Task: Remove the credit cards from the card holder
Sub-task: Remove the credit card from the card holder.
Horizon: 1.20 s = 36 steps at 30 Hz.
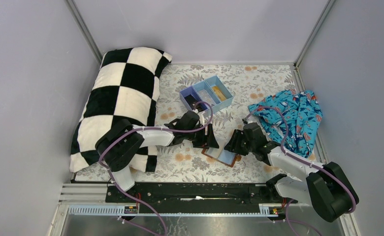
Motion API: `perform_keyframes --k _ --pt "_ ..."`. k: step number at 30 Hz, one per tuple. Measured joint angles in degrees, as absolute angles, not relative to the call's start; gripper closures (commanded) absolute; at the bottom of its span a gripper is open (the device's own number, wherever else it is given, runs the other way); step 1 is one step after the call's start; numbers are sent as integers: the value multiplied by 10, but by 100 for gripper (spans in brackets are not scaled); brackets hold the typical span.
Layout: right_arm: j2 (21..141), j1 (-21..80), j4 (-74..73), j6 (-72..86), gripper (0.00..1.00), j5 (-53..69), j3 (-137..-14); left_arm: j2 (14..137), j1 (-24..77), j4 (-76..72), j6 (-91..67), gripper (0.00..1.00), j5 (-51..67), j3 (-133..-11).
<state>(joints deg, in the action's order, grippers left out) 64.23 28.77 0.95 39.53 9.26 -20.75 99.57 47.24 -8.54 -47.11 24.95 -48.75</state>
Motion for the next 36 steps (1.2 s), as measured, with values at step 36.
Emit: perform_keyframes --k 36 --pt "396 288 -111 434 51 -60 -156 1055 511 -292 -593 39 364 -488"
